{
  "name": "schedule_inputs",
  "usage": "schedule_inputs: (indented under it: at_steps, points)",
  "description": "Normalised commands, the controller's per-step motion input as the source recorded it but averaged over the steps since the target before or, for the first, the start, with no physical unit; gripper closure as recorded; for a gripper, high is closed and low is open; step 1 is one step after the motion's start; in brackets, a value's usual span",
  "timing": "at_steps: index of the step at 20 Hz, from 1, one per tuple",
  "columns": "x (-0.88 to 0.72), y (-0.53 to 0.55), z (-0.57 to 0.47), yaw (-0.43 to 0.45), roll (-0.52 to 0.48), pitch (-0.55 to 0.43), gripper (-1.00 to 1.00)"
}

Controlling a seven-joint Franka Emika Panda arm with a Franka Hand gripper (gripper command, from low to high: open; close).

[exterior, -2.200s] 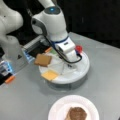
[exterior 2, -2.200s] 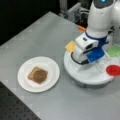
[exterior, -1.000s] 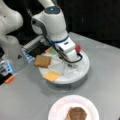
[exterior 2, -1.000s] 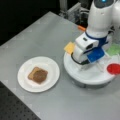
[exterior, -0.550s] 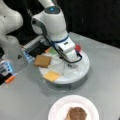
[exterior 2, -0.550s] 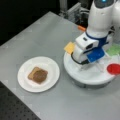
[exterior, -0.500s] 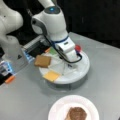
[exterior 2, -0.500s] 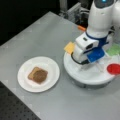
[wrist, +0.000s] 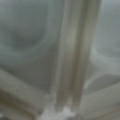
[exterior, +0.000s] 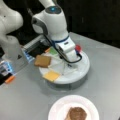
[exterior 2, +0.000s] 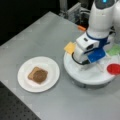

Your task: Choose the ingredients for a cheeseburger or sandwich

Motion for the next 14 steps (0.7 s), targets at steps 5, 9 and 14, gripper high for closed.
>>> schedule_inputs:
  at_steps: [5,9,14]
  points:
    - [-0.04,0.35,0.04,0.009,-0.026,0.057,-1.0]
    - [-0.03,0.33,0.08,0.036,-0.027,0.061,-1.0]
    - [-0.02,0.29,0.14,0.043,-0.023,0.07,-1.0]
